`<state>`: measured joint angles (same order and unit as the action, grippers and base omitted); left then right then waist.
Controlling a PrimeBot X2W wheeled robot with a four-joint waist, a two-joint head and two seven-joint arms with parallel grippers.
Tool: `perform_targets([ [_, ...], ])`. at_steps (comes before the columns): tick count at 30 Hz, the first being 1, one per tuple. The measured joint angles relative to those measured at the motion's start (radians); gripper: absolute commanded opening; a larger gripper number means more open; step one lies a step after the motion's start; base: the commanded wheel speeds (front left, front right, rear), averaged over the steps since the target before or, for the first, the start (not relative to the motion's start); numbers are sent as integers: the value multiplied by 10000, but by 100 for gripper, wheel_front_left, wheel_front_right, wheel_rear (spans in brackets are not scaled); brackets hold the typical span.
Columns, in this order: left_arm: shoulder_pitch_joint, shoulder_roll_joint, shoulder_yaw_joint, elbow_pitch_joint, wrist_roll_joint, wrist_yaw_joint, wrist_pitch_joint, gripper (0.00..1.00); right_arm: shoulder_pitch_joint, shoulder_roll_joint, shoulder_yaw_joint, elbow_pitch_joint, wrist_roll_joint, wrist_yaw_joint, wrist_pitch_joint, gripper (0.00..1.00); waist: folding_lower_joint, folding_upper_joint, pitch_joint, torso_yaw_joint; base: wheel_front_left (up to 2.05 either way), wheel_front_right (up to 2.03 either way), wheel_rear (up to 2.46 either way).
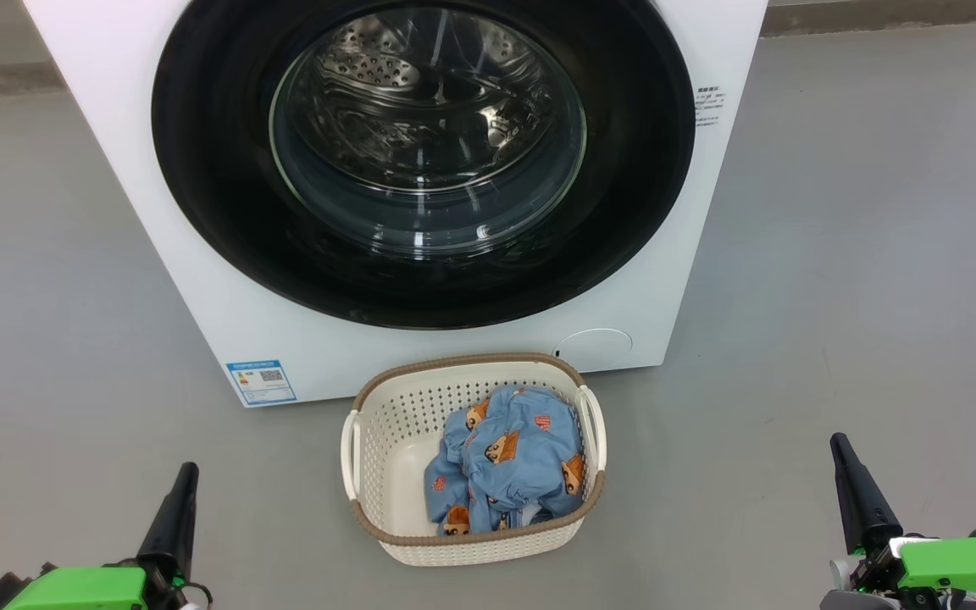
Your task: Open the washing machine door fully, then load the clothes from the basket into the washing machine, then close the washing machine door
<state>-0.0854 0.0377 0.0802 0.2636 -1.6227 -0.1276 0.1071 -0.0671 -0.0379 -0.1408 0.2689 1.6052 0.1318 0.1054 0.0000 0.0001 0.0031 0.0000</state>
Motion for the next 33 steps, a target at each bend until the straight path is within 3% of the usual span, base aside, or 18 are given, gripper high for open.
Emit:
perform_targets([
  [33,0,0,0,0,0,0,0,0,0,0,0,0,0,0,0,0,0,0,0,0,0,0,0],
])
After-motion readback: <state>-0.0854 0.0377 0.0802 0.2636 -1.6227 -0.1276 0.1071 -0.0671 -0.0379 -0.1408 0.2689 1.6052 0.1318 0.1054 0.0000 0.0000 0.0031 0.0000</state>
